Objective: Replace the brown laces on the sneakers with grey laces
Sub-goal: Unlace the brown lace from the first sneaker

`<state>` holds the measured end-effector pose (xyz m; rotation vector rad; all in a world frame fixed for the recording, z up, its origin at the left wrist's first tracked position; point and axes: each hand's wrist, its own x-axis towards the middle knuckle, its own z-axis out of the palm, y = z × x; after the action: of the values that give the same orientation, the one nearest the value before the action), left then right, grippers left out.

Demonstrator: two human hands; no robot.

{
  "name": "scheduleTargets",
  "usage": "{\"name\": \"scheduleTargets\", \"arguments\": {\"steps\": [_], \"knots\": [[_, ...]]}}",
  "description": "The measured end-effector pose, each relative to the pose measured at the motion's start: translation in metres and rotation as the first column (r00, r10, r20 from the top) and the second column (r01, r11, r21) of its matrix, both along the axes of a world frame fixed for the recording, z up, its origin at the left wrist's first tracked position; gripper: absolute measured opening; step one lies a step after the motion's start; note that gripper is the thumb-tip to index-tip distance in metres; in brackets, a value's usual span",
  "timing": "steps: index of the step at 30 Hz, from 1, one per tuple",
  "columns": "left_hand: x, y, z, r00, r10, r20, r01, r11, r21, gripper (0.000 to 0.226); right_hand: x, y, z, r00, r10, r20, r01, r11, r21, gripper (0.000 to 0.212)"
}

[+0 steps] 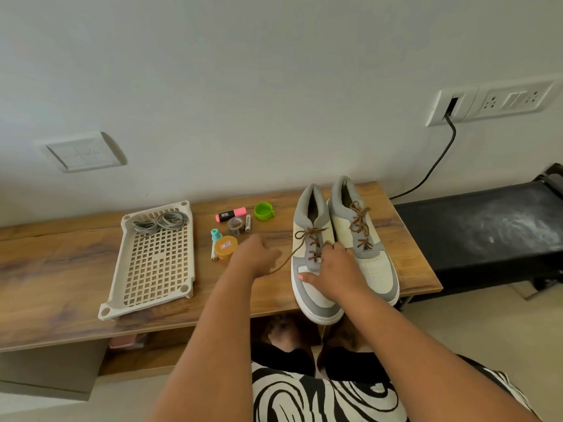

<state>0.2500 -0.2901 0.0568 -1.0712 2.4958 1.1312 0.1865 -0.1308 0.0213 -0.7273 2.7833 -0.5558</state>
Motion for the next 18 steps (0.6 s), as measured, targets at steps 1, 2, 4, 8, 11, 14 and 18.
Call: {"name": "scheduleTargets", "arguments": {"steps": [1,2,4,8,11,14,18], "knots": [[-0.004,0.002,0.0,0.987,-0.082,0.137,0.093,0.992,-0.082,0.039,-0.003,0.002,0.002,0.999,-0.036,0.02,0.037,0.997,-0.071,0.06],[-0.009,0.005,0.002,0.972,-0.119,0.204,0.152,0.976,-0.154,0.042,-0.007,0.004,0.006,0.997,-0.075,0.022,0.077,0.985,-0.154,0.049],[-0.018,0.013,0.004,0.978,-0.124,0.17,0.163,0.957,-0.24,0.04,-0.018,0.007,0.013,0.992,-0.123,-0.01,0.114,0.944,-0.309,0.035],[-0.026,0.036,0.007,0.988,-0.153,-0.036,0.123,0.895,-0.43,0.046,-0.039,0.012,0.019,0.987,0.0,-0.163,-0.077,0.88,-0.468,0.035],[-0.03,0.042,0.005,0.988,-0.139,-0.065,0.091,0.874,-0.477,0.046,-0.043,0.013,0.015,0.977,0.055,-0.204,-0.148,0.867,-0.475,0.038],[-0.031,0.038,-0.004,0.993,-0.092,-0.074,0.057,0.924,-0.377,0.041,-0.046,0.011,0.01,0.967,0.042,-0.251,-0.155,0.879,-0.45,0.025],[-0.031,0.035,-0.01,0.98,-0.073,-0.184,0.036,0.981,-0.193,0.018,-0.044,0.01,0.01,0.966,0.011,-0.257,-0.124,0.894,-0.43,0.011]]}}
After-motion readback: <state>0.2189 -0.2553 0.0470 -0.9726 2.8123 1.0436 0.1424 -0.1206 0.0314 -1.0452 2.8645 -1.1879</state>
